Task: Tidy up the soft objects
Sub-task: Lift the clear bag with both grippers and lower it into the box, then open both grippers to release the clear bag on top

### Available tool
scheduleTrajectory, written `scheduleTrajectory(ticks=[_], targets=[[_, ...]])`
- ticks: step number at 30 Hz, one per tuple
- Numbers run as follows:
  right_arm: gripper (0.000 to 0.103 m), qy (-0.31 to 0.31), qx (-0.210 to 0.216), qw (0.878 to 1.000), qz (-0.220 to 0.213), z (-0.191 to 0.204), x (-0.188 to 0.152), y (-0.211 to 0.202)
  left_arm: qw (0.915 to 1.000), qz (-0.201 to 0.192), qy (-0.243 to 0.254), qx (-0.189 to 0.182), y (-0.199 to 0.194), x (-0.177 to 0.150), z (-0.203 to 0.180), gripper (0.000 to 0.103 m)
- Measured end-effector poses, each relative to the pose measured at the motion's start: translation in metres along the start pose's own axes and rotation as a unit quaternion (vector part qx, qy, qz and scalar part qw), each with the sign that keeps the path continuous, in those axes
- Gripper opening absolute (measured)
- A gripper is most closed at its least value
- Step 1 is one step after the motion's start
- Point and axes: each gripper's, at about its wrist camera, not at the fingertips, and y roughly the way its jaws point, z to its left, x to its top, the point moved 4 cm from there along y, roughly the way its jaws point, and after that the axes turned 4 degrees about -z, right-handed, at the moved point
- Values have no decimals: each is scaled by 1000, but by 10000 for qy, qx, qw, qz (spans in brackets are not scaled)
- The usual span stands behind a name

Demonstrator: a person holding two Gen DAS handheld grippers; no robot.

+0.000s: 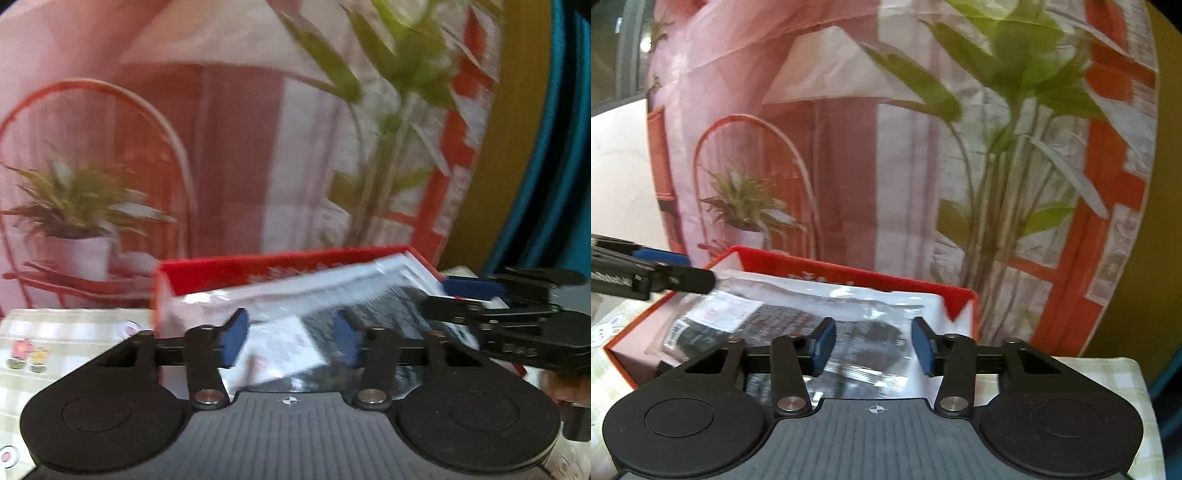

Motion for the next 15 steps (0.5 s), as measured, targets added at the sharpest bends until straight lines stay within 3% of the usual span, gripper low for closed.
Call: scheduleTrajectory(ticks=[6,15], targets=[[23,-257,45,9982,549,13,-7,24,9984,548,-138,55,35,-13,-4,47],[23,-85,159,9931,1156,14,-18,44,9970,764,59,146,52,-23,0,47]])
